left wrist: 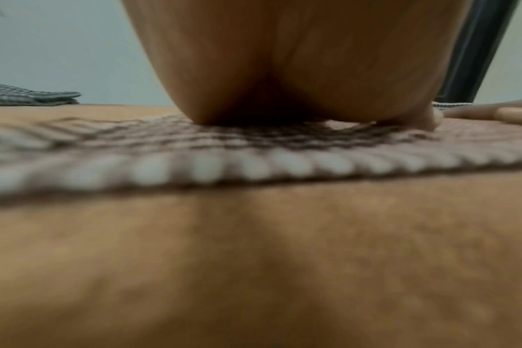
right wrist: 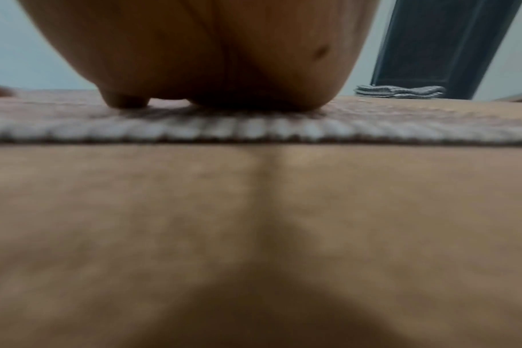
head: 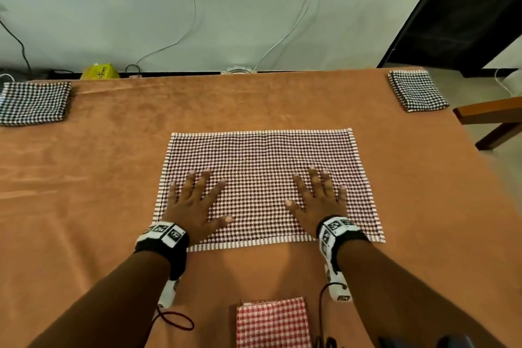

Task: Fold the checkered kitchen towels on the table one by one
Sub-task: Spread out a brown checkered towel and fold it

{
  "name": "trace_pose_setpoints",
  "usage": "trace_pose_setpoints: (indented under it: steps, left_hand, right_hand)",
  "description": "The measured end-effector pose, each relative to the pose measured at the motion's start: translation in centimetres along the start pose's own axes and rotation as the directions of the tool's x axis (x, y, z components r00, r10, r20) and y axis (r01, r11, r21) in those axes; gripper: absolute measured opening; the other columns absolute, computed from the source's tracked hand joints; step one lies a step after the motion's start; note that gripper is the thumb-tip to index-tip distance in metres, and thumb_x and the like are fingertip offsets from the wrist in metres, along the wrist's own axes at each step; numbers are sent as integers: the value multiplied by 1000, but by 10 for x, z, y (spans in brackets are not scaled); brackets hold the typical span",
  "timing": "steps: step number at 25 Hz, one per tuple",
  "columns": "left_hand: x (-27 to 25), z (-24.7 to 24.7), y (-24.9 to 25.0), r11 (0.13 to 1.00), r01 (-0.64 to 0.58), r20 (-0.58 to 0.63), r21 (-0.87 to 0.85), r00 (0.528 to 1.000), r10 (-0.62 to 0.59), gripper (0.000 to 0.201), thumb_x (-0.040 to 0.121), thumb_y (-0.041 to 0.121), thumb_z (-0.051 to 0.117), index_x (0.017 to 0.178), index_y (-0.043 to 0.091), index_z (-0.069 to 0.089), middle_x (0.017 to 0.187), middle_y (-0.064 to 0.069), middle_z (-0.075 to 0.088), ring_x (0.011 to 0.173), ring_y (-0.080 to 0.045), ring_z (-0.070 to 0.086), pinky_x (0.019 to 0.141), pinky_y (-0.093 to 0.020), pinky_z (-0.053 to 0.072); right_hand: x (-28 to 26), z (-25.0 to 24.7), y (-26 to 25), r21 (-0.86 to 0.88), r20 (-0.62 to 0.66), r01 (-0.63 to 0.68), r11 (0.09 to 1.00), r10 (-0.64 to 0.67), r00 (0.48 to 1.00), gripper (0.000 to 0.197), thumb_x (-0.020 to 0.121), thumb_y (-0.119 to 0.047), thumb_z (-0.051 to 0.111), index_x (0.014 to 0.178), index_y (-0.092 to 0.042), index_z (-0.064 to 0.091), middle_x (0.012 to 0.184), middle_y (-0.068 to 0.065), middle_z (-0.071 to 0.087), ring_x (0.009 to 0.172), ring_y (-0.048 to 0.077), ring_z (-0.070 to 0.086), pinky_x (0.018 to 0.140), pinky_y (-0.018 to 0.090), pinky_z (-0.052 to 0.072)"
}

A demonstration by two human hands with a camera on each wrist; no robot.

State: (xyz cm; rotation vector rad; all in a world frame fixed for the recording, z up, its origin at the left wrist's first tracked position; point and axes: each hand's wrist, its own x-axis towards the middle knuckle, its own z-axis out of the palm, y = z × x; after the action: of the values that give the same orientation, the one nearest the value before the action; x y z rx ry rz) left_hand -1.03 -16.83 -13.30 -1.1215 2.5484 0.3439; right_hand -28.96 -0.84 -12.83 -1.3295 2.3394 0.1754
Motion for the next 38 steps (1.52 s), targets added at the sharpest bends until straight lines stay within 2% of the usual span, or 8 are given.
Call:
trace_pose_setpoints:
  steps: [5,10,14,19,25,30,34,38]
  left_hand:
    - [-18,2,-50,984,167,1,-56,986,-167,99,63,98,1,148,51,-19,161,8,-27,151,-26,-20,117,-62,-9]
    - [-19,-13,-46,974,214,29,-73,977,-213,106,59,97,-2,148,43,-25,161,2,-29,150,-28,-23,116,-64,-10]
    - [22,-46,4,998,-55,-77,-17,996,53,101,65,94,-7,144,38,-36,159,-4,-34,149,-28,-25,116,-62,-9]
    - [87,-63,54,959,-270,18,88,963,270,100,64,88,-11,145,34,-32,154,1,-37,150,-27,-23,118,-60,-9]
    - [108,-49,22,974,-181,82,134,982,172,105,60,93,-13,150,40,-24,160,2,-31,148,-27,-26,118,-61,-10]
    - [108,-54,-49,998,33,40,55,999,-35,105,52,100,-12,144,51,-27,158,9,-32,150,-25,-22,119,-57,-6]
    - [96,-53,-90,986,165,52,19,985,-165,94,72,91,11,150,47,-18,161,9,-28,151,-25,-19,118,-62,-3]
    - [96,-55,-102,972,235,68,3,970,-235,95,72,87,17,150,46,-20,163,10,-24,152,-25,-16,118,-63,2]
  right_hand:
    - [-8,-4,75,31,-13,-170,985,170,985,74,79,-84,5,144,-55,-15,159,-12,-25,147,21,-21,117,57,-7]
    - [-10,-22,73,57,66,-245,968,242,968,78,82,-81,11,148,-48,-15,159,-5,-28,147,26,-22,116,60,-4]
    - [17,-49,-3,22,-2,27,999,-27,1000,77,86,-78,15,149,-44,-15,158,-3,-29,147,27,-21,113,61,-8]
    - [73,-58,-83,-29,74,198,980,-195,978,76,91,-72,21,152,-38,-7,158,-6,-29,146,25,-24,114,63,-9]
    - [96,-45,-61,-44,81,196,980,-192,978,75,89,-76,17,149,-45,-15,158,-9,-29,146,23,-26,113,62,-13]
    - [113,-62,12,-2,62,32,999,-32,998,74,88,-77,14,148,-47,-16,157,-12,-31,146,21,-24,114,60,-11]
    - [117,-67,72,14,67,-126,992,125,990,76,84,-81,11,147,-48,-17,156,-13,-31,146,21,-24,115,60,-7]
    - [117,-70,93,51,40,-155,987,153,987,80,88,-77,21,151,-41,-13,159,-10,-26,148,25,-18,116,60,-4]
